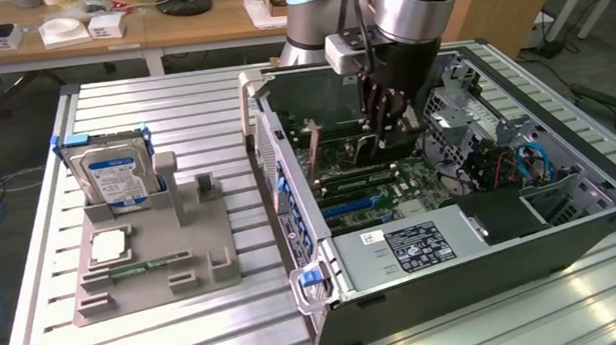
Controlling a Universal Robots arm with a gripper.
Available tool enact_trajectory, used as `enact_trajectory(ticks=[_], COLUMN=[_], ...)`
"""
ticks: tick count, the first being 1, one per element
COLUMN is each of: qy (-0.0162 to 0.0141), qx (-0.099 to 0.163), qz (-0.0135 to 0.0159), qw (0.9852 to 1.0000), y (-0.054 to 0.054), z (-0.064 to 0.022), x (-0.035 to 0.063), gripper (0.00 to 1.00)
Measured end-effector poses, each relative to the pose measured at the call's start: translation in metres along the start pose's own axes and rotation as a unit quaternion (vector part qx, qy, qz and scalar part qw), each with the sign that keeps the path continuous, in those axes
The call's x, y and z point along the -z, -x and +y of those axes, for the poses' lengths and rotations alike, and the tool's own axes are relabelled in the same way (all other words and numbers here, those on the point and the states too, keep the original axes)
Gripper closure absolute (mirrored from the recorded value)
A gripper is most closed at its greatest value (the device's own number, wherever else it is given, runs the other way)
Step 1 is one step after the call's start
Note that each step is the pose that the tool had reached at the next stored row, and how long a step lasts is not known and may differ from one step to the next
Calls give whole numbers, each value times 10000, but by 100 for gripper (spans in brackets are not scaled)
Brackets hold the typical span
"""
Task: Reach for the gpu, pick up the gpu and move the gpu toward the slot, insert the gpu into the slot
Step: 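Insert the gpu into the slot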
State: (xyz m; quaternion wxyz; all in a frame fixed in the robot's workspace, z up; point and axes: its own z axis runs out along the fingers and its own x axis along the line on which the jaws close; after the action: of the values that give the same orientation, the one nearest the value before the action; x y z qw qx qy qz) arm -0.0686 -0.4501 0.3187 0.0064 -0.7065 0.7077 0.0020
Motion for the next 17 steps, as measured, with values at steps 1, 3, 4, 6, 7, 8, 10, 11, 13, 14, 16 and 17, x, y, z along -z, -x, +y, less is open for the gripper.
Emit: enact_trajectory(ticks=[1, 3, 4, 6, 7, 8, 10, 11, 13, 14, 16, 17], qy=[-2, -6, -7, -8, -8, -8, -8, -8, -8, -8, -8, -8], qx=[-3, -29, -35, -42, -45, -48, -49, -49, -49, -49, -49, -49], qz=[10, 25, 31, 57, 67, 74, 83, 86, 89, 89, 90, 90], qw=[10000, 10000, 10000, 10000, 10000, 10000, 10000, 10000, 9999, 9999, 9999, 9999], y=[0, -1, -4, -12, -15, -17, -19, -22, -26, -26, -26, -26], z=[6, 19, 19, 19, 20, 20, 20, 20, 20, 20, 20, 20], x=[-14, -47, -63, -82, -95, -110, -144, -160, -194, -212, -248, -266], gripper=[73, 73, 73, 73, 73, 73, 73, 73, 73, 73, 73, 73])
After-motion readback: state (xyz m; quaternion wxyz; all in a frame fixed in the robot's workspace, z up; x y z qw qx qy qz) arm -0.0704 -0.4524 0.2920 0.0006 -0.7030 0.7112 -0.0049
